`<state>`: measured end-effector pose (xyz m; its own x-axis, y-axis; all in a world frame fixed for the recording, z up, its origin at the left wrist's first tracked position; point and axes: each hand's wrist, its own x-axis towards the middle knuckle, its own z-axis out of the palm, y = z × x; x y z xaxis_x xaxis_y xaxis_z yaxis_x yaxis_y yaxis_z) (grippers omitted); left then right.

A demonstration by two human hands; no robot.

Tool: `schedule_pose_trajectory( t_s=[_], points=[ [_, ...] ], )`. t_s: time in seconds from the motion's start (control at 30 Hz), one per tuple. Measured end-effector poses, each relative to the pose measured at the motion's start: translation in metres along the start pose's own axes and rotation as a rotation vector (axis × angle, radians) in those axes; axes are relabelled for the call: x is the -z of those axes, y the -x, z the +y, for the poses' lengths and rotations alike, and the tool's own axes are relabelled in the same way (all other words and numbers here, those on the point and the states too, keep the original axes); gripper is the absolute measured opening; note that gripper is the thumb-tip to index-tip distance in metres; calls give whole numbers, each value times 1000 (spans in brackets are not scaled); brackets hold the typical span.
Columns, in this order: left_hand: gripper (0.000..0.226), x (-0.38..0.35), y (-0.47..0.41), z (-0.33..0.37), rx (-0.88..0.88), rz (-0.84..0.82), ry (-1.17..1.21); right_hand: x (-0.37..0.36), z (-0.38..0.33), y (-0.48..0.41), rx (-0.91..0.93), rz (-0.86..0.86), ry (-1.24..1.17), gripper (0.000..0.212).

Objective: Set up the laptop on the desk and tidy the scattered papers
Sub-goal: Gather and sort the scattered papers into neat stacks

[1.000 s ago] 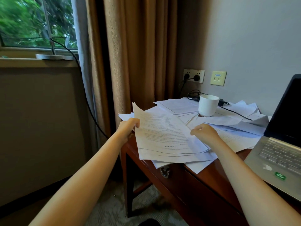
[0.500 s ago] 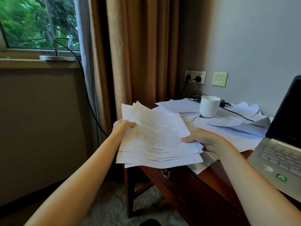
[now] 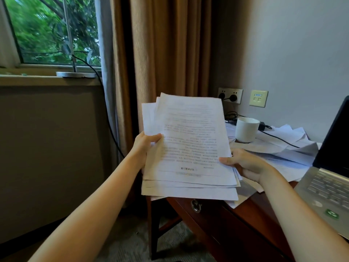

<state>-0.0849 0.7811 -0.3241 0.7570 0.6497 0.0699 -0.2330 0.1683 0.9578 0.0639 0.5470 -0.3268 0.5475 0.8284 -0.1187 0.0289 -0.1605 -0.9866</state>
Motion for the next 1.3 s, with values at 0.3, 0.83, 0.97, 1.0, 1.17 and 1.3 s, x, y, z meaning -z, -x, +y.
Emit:
schedule_pose_trajectory(
  t_s=[0.3, 0.83, 0.97, 1.0, 1.17, 1.3],
  points=[
    [38, -47, -1, 16, -249, -122, -276, 1, -5, -3, 193, 561, 42, 35],
    [19, -96, -12, 27, -412, -165, -31, 18, -11, 6, 581, 790, -136, 26],
    [24, -104, -11, 27, -422, -185, -113, 16, -14, 3, 597, 726, -269, 19],
    [25, -105, -11, 27, -416, -187, -125, 15, -14, 3, 600, 716, -285, 19],
    [19, -103, -15, 20, -277, -155, -119, 20, -7, 4, 498, 679, -341, 26],
    [21, -101, -16, 4, -188, -169, -143, 20, 0, 4, 397, 605, -269, 22]
  ],
)
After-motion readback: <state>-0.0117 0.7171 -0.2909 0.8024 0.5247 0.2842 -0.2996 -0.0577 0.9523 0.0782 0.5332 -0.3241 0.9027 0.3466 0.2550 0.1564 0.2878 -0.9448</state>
